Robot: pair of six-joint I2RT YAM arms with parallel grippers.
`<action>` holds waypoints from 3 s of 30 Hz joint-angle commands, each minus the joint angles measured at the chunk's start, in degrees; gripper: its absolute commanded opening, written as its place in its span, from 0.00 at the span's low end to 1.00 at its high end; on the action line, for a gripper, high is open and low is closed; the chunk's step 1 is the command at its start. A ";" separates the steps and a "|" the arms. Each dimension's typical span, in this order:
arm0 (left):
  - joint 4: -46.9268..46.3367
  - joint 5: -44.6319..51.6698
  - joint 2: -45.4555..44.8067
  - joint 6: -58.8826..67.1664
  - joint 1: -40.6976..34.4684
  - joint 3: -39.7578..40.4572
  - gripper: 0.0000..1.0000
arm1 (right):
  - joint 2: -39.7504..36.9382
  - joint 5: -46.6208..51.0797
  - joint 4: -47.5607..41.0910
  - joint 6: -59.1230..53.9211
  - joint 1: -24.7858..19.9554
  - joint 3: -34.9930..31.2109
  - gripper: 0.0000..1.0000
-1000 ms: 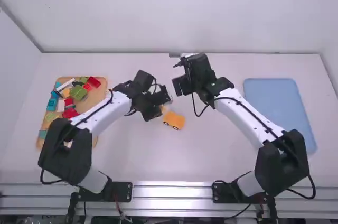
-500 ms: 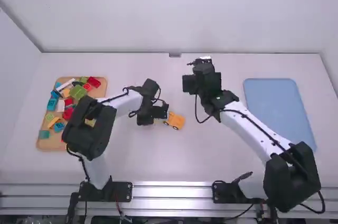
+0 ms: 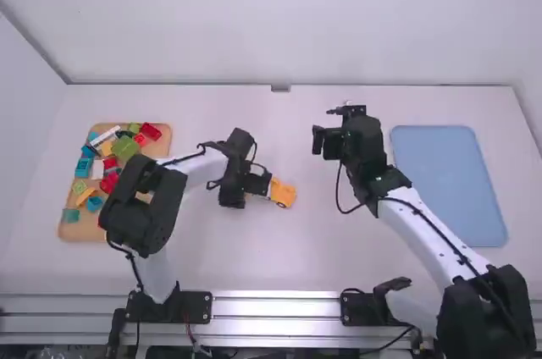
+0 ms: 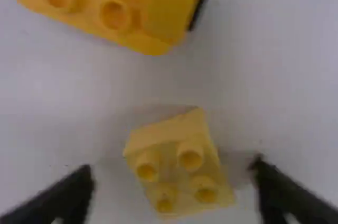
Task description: Assemble lego blocks to make yellow taxi
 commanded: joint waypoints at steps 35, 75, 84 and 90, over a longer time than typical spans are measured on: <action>13.66 53.16 -2.03 -14.62 25.40 -10.69 0.99 | 5.51 -9.16 8.74 -17.20 -0.59 -7.17 0.98; 8.63 57.27 -6.71 1.97 24.61 -14.25 0.99 | 3.76 -26.71 16.83 -24.96 2.25 -14.60 0.98; 25.79 55.04 -6.71 -15.78 24.96 -19.52 0.99 | 16.20 -41.70 33.70 -28.96 -1.49 -18.73 0.98; 34.80 55.60 -6.71 -16.22 24.11 -24.09 0.99 | 23.37 -44.83 38.88 -29.40 -2.08 -18.73 0.98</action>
